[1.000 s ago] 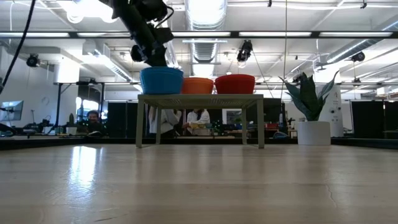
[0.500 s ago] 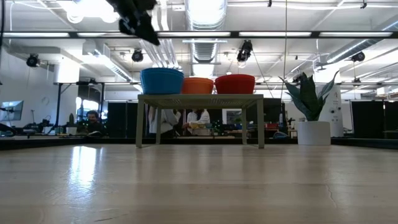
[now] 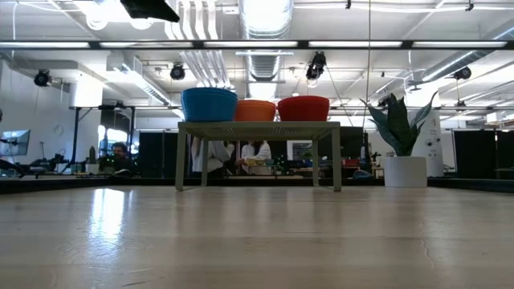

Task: Pick & Place Mini bowls
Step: Return to Home Position

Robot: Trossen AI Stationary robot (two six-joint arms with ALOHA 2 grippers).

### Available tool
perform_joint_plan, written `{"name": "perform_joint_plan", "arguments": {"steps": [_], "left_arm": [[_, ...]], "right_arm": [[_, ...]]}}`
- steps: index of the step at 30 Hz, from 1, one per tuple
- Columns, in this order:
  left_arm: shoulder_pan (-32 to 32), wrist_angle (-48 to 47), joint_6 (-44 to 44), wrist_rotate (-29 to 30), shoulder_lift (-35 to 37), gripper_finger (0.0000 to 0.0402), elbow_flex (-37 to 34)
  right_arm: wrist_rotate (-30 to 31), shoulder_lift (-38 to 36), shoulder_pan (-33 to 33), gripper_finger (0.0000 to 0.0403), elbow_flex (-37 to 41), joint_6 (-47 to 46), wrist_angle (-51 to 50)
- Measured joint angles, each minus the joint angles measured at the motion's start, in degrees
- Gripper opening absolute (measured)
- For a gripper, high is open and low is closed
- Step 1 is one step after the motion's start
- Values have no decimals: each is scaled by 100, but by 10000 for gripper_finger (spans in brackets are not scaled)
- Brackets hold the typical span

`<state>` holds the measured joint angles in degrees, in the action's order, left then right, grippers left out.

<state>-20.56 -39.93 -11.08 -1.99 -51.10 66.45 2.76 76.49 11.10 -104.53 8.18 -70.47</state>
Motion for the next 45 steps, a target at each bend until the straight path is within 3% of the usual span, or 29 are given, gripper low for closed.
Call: {"name": "perform_joint_plan", "arguments": {"steps": [9,18,22,35,45], "left_arm": [[156,413,-329,-354,1029,0,-900],[162,603,-389,-512,1843,0,-1359],[160,657,-460,-847,2158,0,-1474],[160,833,-585,-1002,3302,0,-2175],[158,949,-339,-955,4165,0,-2406]], "right_arm": [[14,-1350,362,8,1750,-382,1274],[20,-2709,369,8,3314,-354,2251],[20,-3369,367,8,3847,-354,2588],[22,-5502,367,8,5264,-597,3387],[28,-6597,367,8,5843,-649,3660]]}}
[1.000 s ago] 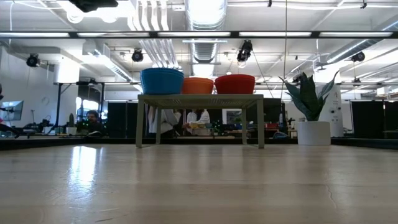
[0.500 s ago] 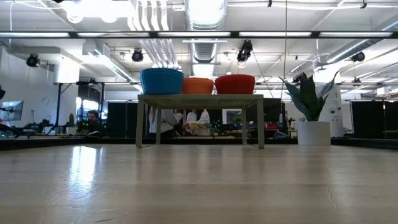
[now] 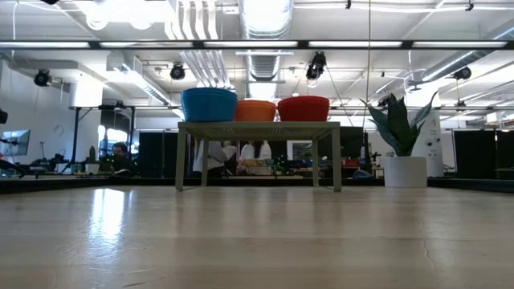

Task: Pick & Place Mini bowls
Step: Return to Home Position

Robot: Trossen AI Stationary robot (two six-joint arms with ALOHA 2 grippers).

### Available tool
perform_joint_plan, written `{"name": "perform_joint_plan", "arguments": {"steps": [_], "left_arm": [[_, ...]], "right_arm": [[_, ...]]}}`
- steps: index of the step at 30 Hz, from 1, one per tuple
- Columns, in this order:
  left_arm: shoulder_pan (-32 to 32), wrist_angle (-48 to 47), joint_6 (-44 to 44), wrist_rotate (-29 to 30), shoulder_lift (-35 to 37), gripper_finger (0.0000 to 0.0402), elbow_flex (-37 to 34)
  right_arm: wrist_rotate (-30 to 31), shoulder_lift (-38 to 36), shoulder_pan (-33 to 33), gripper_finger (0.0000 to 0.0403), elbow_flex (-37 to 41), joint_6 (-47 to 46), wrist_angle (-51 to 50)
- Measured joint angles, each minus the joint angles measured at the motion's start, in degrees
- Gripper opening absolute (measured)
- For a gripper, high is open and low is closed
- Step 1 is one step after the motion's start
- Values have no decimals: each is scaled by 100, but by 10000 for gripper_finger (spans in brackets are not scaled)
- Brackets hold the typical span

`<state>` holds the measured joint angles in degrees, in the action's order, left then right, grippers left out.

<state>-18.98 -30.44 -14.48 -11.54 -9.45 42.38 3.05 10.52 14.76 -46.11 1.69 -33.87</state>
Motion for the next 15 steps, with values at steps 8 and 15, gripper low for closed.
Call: {"name": "perform_joint_plan", "arguments": {"steps": [8,15], "left_arm": [[0,-10,108,49,491,0,-45],[0,-69,302,358,845,0,-61]], "right_arm": [[0,-743,-2,8,188,20,2],[23,-1044,-4,8,206,75,-8]]}}
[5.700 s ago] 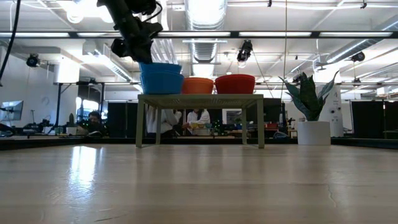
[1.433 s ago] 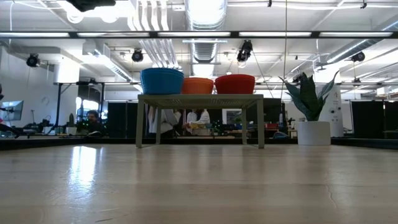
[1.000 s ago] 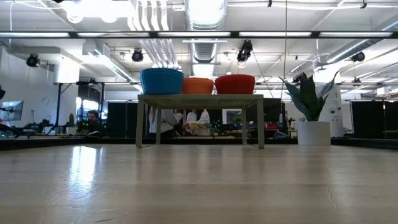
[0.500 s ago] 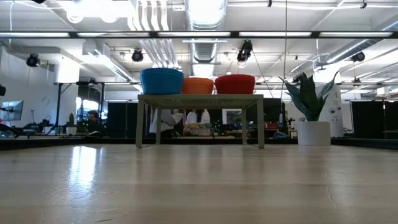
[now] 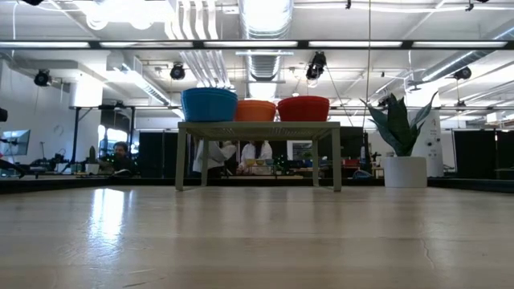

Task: Pick & Place Mini bowls
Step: Return to Home Position

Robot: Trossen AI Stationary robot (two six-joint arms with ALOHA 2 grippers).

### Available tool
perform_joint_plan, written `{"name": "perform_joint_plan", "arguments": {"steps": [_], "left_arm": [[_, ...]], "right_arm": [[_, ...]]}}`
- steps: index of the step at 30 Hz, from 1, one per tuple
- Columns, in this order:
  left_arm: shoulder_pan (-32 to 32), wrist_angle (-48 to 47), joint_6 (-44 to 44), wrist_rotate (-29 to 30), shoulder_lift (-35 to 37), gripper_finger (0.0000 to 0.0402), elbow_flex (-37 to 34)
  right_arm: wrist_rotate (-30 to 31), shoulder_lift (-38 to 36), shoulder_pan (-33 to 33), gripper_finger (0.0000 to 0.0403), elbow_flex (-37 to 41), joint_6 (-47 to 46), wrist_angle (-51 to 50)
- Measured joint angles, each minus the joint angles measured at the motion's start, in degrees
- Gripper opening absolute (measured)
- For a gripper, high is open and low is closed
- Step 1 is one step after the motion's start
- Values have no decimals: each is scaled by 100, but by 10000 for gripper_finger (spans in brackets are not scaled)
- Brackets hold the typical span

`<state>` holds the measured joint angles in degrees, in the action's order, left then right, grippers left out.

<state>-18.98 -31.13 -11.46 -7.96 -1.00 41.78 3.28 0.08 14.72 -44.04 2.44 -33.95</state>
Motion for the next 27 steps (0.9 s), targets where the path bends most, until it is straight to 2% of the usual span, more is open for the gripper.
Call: {"name": "perform_joint_plan", "arguments": {"steps": [7,12,18,27], "left_arm": [[2,60,67,192,73,0,-38],[2,550,418,185,71,0,-223],[2,1091,625,185,68,0,-761],[-2,1727,838,113,78,0,-1776]], "right_arm": [[-16,50,0,8,102,98,-3],[30,2,0,8,359,69,206],[462,71,-2,8,824,69,425],[466,-1,0,8,1815,-121,1229]]}}
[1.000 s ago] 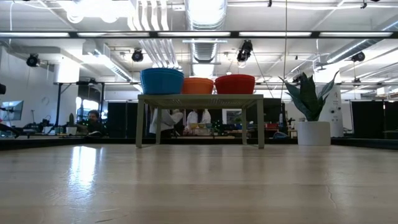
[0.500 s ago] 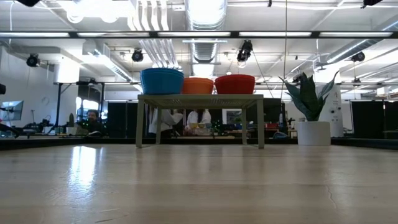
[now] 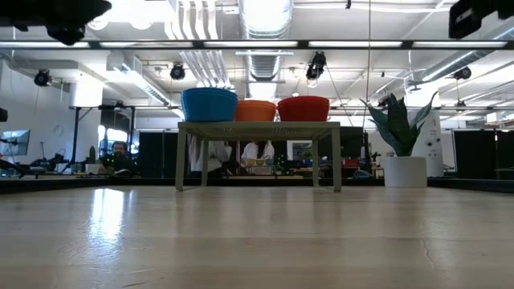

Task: Pick & Place Mini bowls
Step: Return to Home Position

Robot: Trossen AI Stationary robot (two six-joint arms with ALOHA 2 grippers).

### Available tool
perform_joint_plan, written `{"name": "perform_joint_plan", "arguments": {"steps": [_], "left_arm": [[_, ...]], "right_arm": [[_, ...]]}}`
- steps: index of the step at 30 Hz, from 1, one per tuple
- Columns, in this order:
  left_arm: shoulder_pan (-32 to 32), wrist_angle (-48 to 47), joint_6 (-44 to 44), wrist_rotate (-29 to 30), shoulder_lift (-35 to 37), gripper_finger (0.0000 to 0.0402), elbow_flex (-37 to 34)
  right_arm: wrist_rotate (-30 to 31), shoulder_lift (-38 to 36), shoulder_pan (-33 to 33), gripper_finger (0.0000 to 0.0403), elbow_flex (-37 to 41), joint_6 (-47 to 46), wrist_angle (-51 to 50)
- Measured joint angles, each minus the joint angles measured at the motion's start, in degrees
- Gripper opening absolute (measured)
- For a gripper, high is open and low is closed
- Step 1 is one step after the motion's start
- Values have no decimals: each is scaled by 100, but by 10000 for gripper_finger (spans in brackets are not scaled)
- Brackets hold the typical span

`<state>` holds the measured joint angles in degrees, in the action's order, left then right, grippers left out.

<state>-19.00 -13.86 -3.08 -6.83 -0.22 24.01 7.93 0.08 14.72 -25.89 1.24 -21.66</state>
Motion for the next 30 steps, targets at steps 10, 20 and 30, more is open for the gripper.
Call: {"name": "perform_joint_plan", "arguments": {"steps": [10,20,30], "left_arm": [[2,1098,62,-440,15,0,-1011],[4,1367,72,-613,15,0,-1608],[4,1379,-251,-791,12,0,-1779]], "right_arm": [[14,-2,0,8,1208,-133,995],[14,-4,0,8,1708,-267,1241],[3,-9,-2,8,2123,-110,1809]]}}
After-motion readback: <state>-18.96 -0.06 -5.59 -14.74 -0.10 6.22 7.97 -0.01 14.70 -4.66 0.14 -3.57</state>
